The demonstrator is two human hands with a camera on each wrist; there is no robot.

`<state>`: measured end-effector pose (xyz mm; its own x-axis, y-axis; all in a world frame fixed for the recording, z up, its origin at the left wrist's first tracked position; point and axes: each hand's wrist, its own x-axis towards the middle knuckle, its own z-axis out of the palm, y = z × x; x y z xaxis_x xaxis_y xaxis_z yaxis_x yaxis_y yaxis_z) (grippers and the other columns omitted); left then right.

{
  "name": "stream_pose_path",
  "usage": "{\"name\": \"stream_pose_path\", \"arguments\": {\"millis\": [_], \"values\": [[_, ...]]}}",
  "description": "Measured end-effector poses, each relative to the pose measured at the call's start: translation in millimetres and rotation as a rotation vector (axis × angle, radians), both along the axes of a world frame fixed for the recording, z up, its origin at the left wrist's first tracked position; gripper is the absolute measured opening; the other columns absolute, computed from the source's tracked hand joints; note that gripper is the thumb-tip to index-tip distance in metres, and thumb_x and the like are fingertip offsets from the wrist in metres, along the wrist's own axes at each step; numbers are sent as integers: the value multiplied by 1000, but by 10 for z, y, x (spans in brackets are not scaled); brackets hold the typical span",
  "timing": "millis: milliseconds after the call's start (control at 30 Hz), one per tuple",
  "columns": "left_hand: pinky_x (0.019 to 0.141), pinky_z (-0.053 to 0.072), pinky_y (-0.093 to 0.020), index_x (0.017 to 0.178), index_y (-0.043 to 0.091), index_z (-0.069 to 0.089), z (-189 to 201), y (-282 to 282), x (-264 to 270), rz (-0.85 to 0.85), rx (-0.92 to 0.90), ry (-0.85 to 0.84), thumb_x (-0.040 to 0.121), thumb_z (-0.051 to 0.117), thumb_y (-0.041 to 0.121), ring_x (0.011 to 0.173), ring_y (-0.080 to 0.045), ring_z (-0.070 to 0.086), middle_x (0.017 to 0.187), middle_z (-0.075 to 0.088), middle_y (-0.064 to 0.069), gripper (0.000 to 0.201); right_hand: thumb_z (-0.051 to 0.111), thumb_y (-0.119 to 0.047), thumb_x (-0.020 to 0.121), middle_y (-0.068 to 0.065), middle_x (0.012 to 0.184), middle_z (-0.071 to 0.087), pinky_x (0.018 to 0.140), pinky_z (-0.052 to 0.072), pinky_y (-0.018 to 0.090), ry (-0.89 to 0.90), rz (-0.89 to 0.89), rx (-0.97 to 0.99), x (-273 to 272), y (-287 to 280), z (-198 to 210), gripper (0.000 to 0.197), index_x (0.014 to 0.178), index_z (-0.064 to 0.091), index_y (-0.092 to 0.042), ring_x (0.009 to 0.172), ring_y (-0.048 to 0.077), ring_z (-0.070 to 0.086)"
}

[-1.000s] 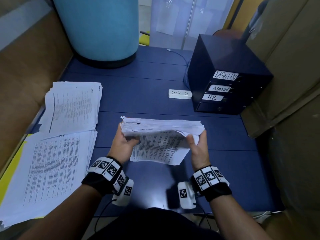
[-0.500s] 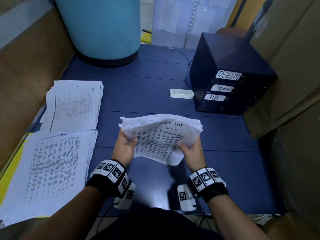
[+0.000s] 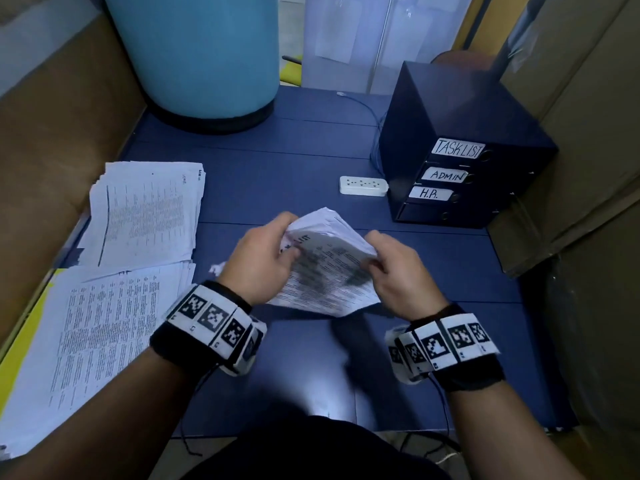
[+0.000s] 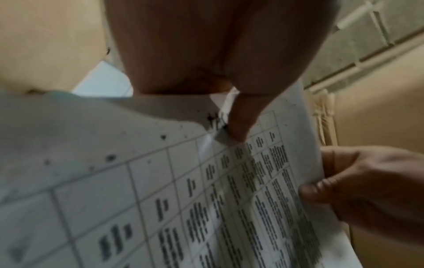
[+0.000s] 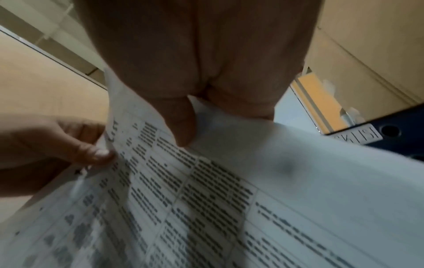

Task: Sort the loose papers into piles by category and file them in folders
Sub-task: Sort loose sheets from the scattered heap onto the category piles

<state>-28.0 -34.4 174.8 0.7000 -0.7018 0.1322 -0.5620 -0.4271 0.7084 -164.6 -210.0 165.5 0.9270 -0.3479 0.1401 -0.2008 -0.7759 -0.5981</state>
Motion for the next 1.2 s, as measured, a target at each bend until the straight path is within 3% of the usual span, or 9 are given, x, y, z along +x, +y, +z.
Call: {"name": "stream_pose_path", "arguments": {"millis": [67,233,333,433,500,633,800,1067,1200], "values": [[76,46,-34,88,25,57,2,-9,-4,24,-108,113,86,62,3,84,-23,59,82,65,2,22,58,-6,90,-3,84,57,67,32,26,10,-31,18,-14,-38,93,18,88,48,-21,79,15,48],[84,49,-31,97,19,66,-12,116,109,110,-314,363,84,63,-4,93,-18,64,95,70,-1,27,78,-32,79,-8,86,65,65,44,23,3,-303,203,-325,-370,65,25,96,61,-22,77,9,58],[92,49,-40,102,19,67,-100,237,178,123,-467,623,85,56,-12,101,-22,66,104,72,-6,37,86,-40,65,-4,105,68,74,51,24,-113,-388,609,-506,-461,-104,58,113,60,-20,94,14,65],[95,48,-52,107,16,66,-316,227,188,150,-541,728,86,56,-11,107,-33,64,112,69,-14,36,73,-8,79,15,117,69,85,56,40,-293,-335,1156,-476,-330,-361,50,125,56,-3,106,30,67],[95,48,-52,107,22,65,-469,173,175,233,-503,676,89,56,-7,104,-28,66,109,71,-7,35,65,3,85,16,109,72,86,57,46,-341,-427,1107,-388,-199,-408,33,117,61,-1,101,31,69],[96,49,-47,104,28,59,-667,89,92,340,-448,469,92,55,1,102,-21,64,107,68,0,29,61,13,85,-10,76,75,69,56,20,-508,-535,890,-264,-129,-428,27,97,63,-11,75,4,71],[84,49,-20,109,22,55,-803,103,57,348,-467,427,90,55,-5,91,4,62,101,64,9,33,67,14,80,-12,87,75,82,55,23,-491,-513,807,-323,-158,-625,38,105,62,-14,87,4,69],[74,34,-10,120,-6,50,-1071,117,-82,402,-205,482,91,48,-11,95,-16,50,102,55,-5,29,66,15,79,-5,93,73,88,50,31,-245,-574,808,-460,-157,-1127,48,107,58,-24,87,8,69],[83,40,-25,100,7,58,-1050,33,-16,437,-283,472,89,47,-15,87,-17,54,84,59,3,27,74,5,77,-4,96,70,86,48,32,-175,-583,755,-504,-260,-1050,45,104,56,-26,88,7,67]]}}
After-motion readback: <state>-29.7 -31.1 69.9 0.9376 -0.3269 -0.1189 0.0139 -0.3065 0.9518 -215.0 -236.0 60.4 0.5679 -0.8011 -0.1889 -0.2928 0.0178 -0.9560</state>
